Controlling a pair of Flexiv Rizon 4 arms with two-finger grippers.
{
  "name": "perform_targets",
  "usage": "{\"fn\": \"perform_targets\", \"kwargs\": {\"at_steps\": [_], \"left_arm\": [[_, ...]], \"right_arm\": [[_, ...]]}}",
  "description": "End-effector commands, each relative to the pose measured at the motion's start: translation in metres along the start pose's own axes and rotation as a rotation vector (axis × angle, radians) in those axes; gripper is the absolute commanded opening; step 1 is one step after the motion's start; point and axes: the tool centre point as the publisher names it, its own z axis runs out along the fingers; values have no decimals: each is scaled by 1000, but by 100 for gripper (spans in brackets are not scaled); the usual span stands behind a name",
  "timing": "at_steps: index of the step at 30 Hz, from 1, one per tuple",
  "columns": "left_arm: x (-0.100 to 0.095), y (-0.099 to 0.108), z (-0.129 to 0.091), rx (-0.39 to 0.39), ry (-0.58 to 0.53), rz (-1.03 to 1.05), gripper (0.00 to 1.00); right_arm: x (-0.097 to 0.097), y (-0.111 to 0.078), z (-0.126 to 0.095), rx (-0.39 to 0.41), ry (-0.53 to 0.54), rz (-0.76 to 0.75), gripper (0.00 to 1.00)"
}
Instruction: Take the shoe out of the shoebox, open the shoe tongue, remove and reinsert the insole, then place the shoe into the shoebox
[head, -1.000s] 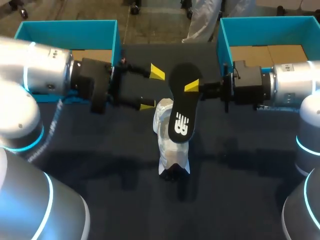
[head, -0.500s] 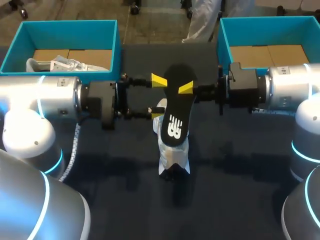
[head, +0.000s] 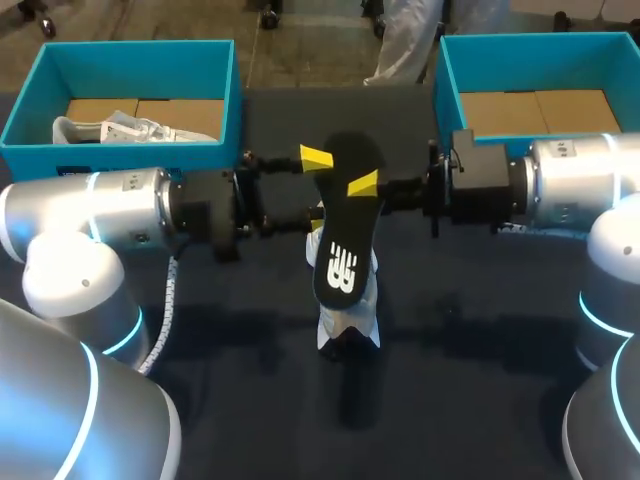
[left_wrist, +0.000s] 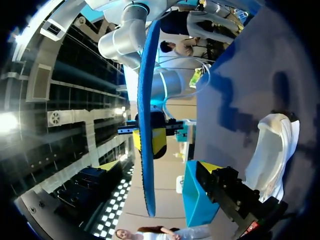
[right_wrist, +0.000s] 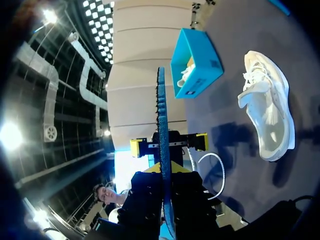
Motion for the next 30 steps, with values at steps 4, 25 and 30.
{"fn": "perform_targets", "kwargs": {"at_steps": [4, 25, 30], "left_arm": [[3, 4, 11, -6, -11, -3, 63], [8, 1, 13, -14, -13, -40, 0], [10, 0, 11, -13, -8, -54, 0]], "right_arm": [[-3, -1, 13, 12, 7, 2, 0], [-9, -2, 18, 20, 20, 11, 17], [-12, -4, 13, 3, 19, 0, 82]]}}
